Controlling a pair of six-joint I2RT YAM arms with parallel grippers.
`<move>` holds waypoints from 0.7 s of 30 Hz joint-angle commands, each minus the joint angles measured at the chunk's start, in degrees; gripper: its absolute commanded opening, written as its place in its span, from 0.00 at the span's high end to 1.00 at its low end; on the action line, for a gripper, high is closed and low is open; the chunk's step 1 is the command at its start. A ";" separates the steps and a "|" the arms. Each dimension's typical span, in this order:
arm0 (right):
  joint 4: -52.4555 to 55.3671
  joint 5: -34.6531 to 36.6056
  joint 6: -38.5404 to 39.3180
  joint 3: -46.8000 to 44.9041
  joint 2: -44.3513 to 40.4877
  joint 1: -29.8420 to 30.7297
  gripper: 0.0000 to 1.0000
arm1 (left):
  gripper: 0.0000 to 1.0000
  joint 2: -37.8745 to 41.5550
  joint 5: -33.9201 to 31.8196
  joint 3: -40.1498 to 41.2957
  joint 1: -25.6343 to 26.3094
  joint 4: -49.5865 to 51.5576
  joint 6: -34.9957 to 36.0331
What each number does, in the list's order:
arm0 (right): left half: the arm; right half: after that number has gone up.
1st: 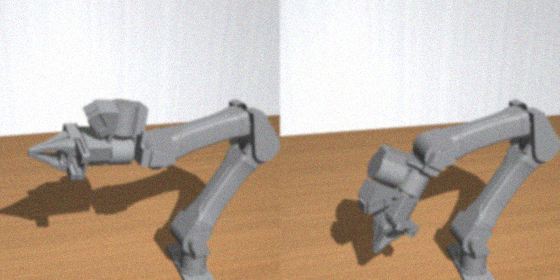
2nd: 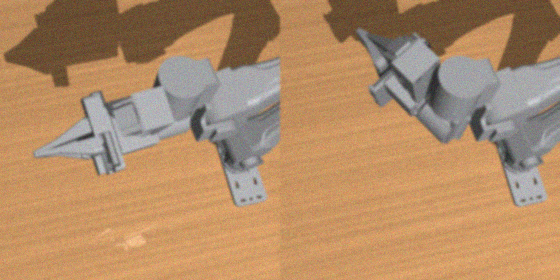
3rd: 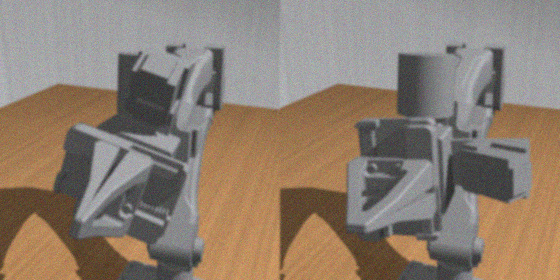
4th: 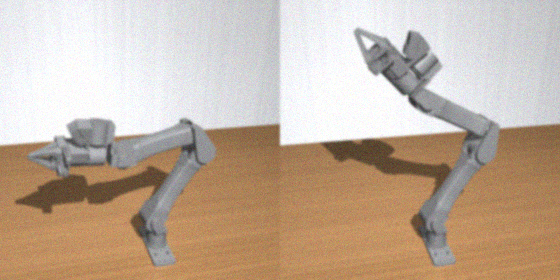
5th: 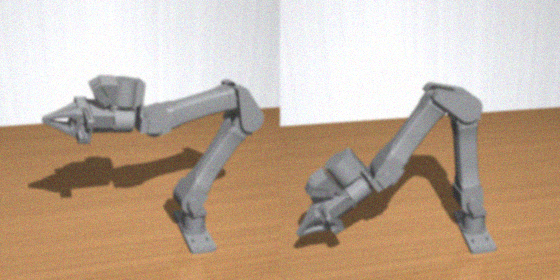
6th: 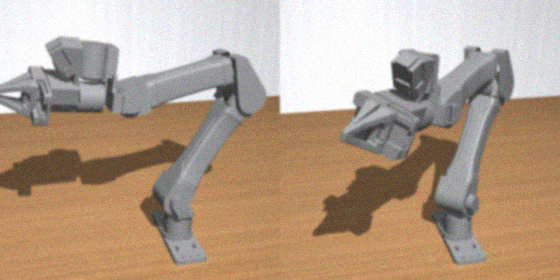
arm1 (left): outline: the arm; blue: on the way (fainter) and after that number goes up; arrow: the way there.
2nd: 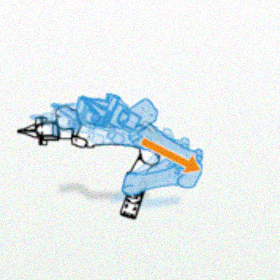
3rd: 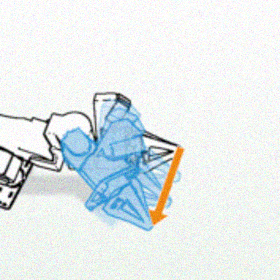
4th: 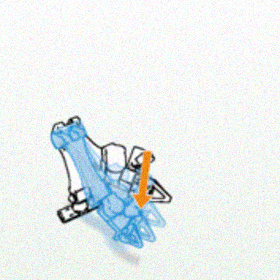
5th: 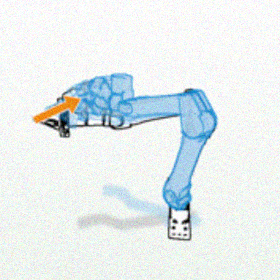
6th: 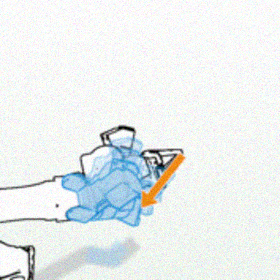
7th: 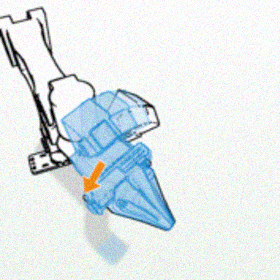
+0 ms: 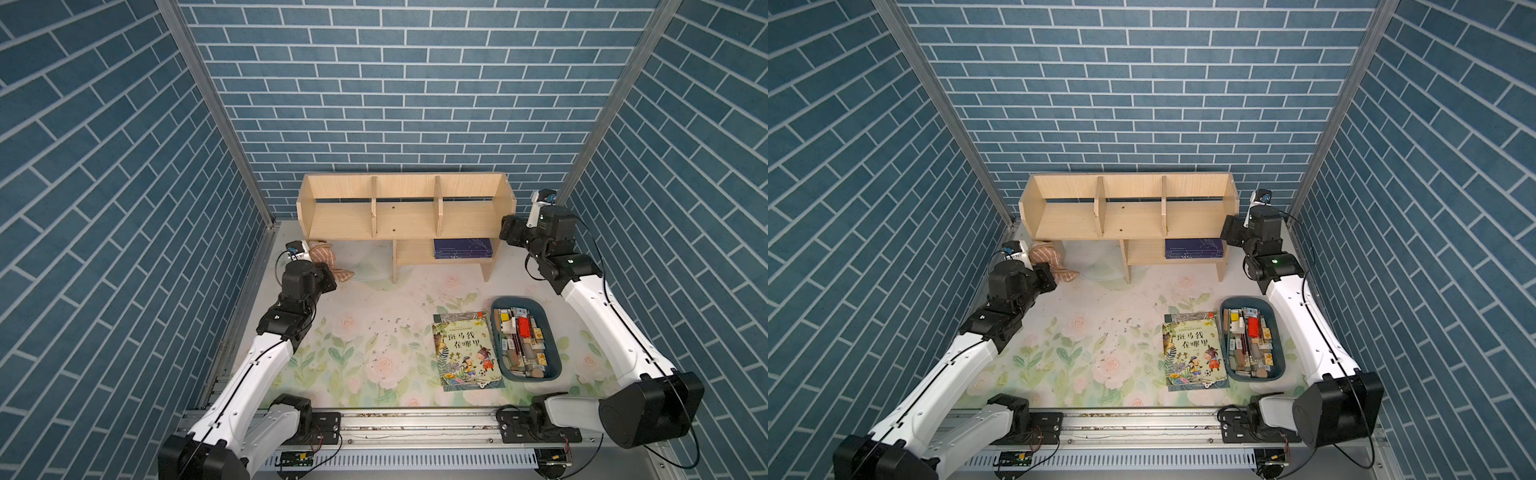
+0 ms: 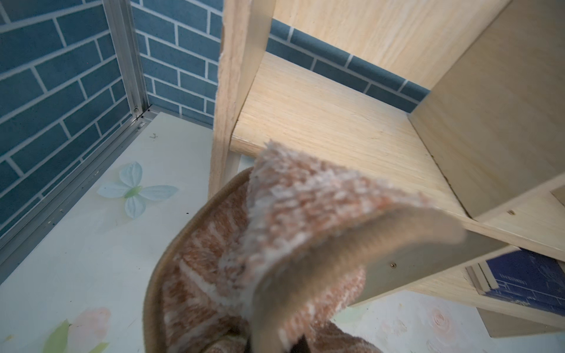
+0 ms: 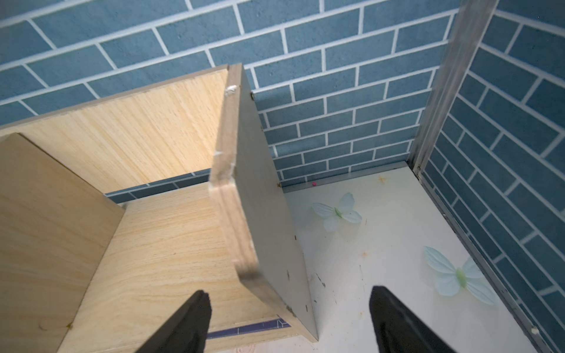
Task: Wipe the bookshelf clean with a cloth
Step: Wipe the dust from the shelf.
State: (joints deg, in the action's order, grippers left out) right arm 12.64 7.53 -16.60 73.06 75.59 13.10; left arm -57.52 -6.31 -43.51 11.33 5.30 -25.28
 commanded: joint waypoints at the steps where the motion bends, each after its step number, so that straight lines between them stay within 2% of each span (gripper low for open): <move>1: -5.42 -2.79 3.15 -1.60 1.59 -0.16 0.19 | 1.00 -2.11 0.76 -1.72 -1.85 -1.55 -2.14; 4: -7.31 -2.97 4.19 -3.61 1.56 -0.23 0.31 | 1.00 -3.61 1.35 -1.02 -2.52 -3.72 -3.22; 9: -8.42 -4.24 5.25 -6.30 1.63 -0.18 0.70 | 1.00 -4.84 0.02 2.68 -2.89 -11.14 -6.26; 12: -8.92 -5.24 5.91 -7.74 1.24 -0.23 0.89 | 1.00 -6.18 0.64 4.44 -2.86 -15.90 -8.63; 14: -8.67 -6.48 6.33 -7.53 1.27 -0.22 0.99 | 1.00 -8.25 -0.81 2.38 -2.89 -15.65 -8.93; 18: -8.10 -7.54 7.05 -7.06 0.78 -0.43 1.00 | 1.00 -9.81 -4.01 -5.51 -2.96 -11.77 -7.10; 21: -8.31 -8.84 7.11 -7.42 -0.17 -1.20 1.00 | 1.00 -9.43 -7.66 -7.68 -2.97 -10.66 -5.91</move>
State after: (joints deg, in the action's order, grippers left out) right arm 5.61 2.11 -8.01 66.04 76.97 12.40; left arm -68.16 -9.41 -47.99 8.86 -4.60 -32.42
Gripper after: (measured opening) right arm 0.124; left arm 0.079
